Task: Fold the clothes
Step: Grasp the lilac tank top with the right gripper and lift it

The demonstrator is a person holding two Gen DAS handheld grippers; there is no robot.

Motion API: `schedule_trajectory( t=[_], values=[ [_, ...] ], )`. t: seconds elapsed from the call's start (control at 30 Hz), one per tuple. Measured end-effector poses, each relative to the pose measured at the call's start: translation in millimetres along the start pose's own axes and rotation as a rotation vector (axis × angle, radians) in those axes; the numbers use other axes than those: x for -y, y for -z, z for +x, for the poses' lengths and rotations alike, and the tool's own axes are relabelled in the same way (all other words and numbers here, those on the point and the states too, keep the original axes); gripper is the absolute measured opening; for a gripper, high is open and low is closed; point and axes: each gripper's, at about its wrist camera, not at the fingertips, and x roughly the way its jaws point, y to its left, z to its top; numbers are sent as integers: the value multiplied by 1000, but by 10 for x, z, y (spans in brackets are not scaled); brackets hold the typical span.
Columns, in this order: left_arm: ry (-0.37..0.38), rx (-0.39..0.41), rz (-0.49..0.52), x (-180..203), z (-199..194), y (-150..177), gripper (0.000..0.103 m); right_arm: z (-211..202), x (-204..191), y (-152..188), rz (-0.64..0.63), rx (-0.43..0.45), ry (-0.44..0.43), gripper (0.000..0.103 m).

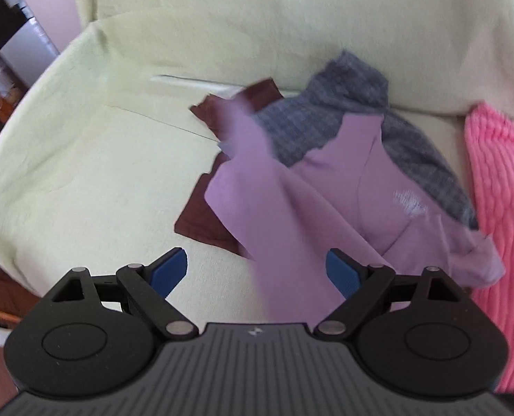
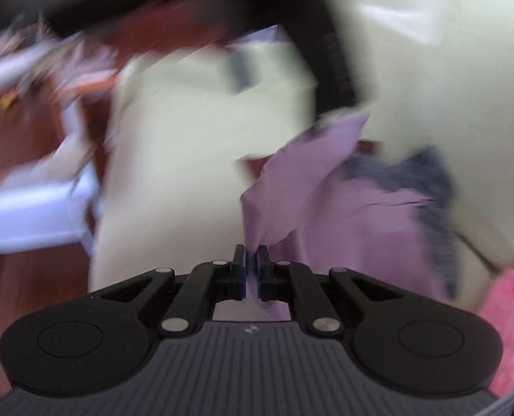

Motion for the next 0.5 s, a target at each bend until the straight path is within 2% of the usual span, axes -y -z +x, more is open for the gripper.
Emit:
schedule_trajectory(
  t=[0.13, 0.2, 0.27, 0.33, 0.37, 0.4, 0.43, 0.47, 0.5],
  values=[
    [-5, -71, 133, 162, 474, -18, 89, 139, -283, 106, -22, -92, -83, 3],
    [-17, -93, 197, 208, 634, -2, 89, 154, -364, 154, 26, -146, -26, 3],
    [-44, -87, 260, 223, 681, -35, 86, 67, -190, 157, 215, -155, 100, 9],
    [0, 2, 300, 198, 506, -97, 87, -41, 23, 164, 382, -147, 222, 16],
    [30, 49, 323, 193, 420, -159, 88, -154, 227, 181, 514, -115, 306, 20],
    [42, 76, 345, 199, 389, -221, 89, -320, 496, 212, 707, -55, 436, 33],
    [48, 111, 382, 226, 381, -336, 89, -404, 648, 249, 812, -16, 499, 43],
    [51, 139, 414, 254, 391, -451, 89, -470, 776, 286, 897, 18, 546, 46],
    [46, 140, 430, 285, 458, -561, 89, -556, 975, 374, 1040, 82, 594, 49]
  ],
)
